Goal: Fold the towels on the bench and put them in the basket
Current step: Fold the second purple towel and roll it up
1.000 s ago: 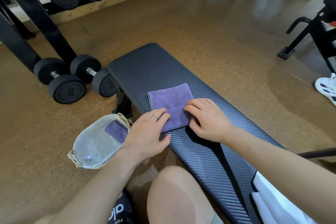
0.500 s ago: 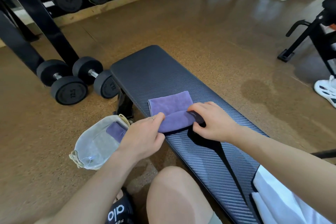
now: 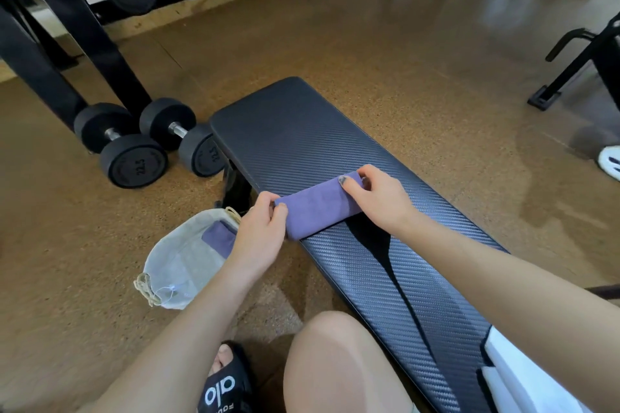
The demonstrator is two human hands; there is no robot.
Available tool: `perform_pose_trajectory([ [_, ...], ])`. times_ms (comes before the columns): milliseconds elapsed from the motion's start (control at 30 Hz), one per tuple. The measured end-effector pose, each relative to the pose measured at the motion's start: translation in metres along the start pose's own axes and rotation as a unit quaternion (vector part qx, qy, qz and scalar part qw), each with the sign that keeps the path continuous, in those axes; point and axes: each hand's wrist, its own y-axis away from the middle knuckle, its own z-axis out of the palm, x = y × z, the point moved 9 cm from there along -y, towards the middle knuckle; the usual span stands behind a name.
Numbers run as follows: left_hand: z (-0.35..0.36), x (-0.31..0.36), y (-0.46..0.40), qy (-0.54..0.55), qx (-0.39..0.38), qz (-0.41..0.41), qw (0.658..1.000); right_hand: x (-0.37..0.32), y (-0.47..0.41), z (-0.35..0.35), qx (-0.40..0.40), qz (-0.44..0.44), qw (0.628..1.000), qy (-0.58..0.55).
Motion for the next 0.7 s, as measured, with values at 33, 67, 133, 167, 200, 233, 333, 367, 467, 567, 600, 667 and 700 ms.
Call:
perform_pose_trajectory([
  [33, 0.0, -0.002, -0.001, 0.01, 0.002, -0.017, 1.0, 0.0, -0.003, 0.003, 0.004, 0.008, 1.0, 0.009],
  [67, 0.001, -0.005, -0.002, 0.021, 0.0, -0.032, 0.999, -0.001, -0.006, 0.005, 0.009, 0.013, 1.0, 0.018],
  [133, 0.003, -0.013, -0.005, 0.034, -0.003, -0.064, 0.997, 0.0, -0.012, 0.008, 0.021, 0.02, 0.999, 0.039],
  [167, 0.003, -0.015, -0.005, 0.041, -0.002, -0.082, 0.996, 0.002, -0.014, 0.009, 0.026, 0.026, 0.998, 0.049],
  [200, 0.004, -0.019, -0.006, 0.05, 0.002, -0.097, 0.994, 0.003, -0.017, 0.01, 0.029, 0.033, 0.997, 0.057],
  [233, 0.005, -0.022, -0.007, 0.062, 0.005, -0.111, 0.992, 0.003, -0.019, 0.011, 0.029, 0.041, 0.997, 0.061],
  [333, 0.007, -0.031, -0.007, 0.101, -0.007, -0.166, 0.981, -0.001, -0.02, 0.015, 0.015, 0.046, 0.996, 0.07],
  [367, 0.009, -0.034, -0.007, 0.126, -0.015, -0.183, 0.975, -0.002, -0.018, 0.016, 0.009, 0.047, 0.997, 0.067],
  [467, 0.013, -0.032, -0.002, 0.21, -0.039, -0.211, 0.954, -0.005, -0.009, 0.016, -0.002, 0.058, 0.997, 0.055],
  [567, 0.014, -0.034, 0.008, 0.303, -0.063, -0.253, 0.917, -0.009, 0.004, 0.022, -0.021, 0.065, 0.997, 0.038],
  [600, 0.012, -0.033, 0.011, 0.318, -0.072, -0.253, 0.911, -0.01, 0.008, 0.025, -0.031, 0.068, 0.997, 0.033],
  [667, 0.001, -0.031, 0.015, 0.323, -0.073, -0.24, 0.913, -0.014, 0.017, 0.031, -0.059, 0.075, 0.995, 0.027],
  [700, -0.005, -0.03, 0.019, 0.324, -0.072, -0.234, 0.914, -0.017, 0.022, 0.037, -0.081, 0.081, 0.993, 0.021],
])
